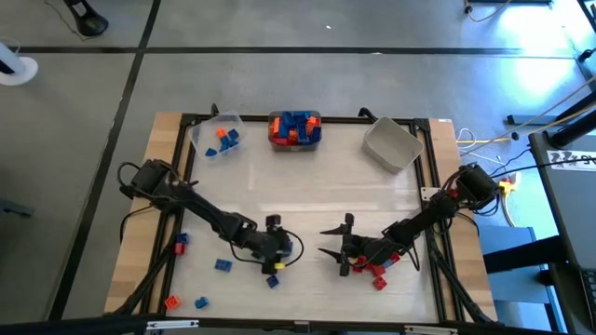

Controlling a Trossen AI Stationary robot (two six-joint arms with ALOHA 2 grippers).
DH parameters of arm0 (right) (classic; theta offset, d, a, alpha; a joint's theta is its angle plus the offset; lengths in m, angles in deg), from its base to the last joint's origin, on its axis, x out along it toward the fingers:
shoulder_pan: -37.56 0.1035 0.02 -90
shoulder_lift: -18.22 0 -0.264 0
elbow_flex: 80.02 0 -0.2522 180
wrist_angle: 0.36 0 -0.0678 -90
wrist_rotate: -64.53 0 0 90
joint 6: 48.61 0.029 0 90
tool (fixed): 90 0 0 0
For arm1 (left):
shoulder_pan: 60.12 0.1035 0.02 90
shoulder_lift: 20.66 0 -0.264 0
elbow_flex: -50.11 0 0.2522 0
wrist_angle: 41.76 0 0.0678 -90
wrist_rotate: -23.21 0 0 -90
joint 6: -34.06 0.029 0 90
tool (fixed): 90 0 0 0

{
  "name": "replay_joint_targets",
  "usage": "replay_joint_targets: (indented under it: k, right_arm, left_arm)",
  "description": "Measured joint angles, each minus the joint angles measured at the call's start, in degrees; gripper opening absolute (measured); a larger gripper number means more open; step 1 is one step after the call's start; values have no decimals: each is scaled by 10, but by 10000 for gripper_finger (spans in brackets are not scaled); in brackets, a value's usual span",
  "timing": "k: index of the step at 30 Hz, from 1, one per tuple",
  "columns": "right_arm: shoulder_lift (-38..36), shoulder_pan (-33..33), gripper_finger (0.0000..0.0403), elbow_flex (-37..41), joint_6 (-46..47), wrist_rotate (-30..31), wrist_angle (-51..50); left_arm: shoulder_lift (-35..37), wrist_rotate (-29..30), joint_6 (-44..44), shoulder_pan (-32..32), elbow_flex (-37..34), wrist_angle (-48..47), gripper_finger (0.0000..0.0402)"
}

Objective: Sort blocks by size

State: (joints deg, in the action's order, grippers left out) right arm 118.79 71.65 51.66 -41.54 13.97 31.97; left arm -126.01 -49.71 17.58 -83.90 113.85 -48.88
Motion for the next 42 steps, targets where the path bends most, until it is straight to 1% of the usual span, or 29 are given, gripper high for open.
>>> replay_joint_targets:
  k: [5,13,17,20,21,26,29,32,35,38,42]
  right_arm:
    - [0,0,230,0,0,0,0]
    - [0,0,230,0,0,0,-1]
    - [0,0,230,0,0,0,-1]
    - [0,0,230,0,0,0,-1]
    - [0,0,230,0,0,0,-1]
    - [0,0,230,0,0,0,-2]
    - [0,0,230,0,0,0,-3]
    - [0,0,230,0,0,0,-4]
    - [0,0,230,0,0,0,-4]
    - [0,0,230,0,0,0,-5]
    - [0,0,230,0,1,0,-8]
  left_arm:
    - [-21,-4,1,2,1,20,202]
    - [-16,-4,17,3,3,29,126]
    - [-8,-4,14,3,3,22,124]
    - [21,6,7,3,3,3,130]
    - [34,18,7,4,3,-7,133]
    - [121,119,1,14,4,-100,134]
    - [177,181,-15,35,4,-161,132]
    - [228,226,-29,66,4,-228,135]
    - [266,263,-50,105,4,-289,136]
    - [287,293,-59,146,4,-328,137]
    - [291,301,-53,205,4,-358,138]
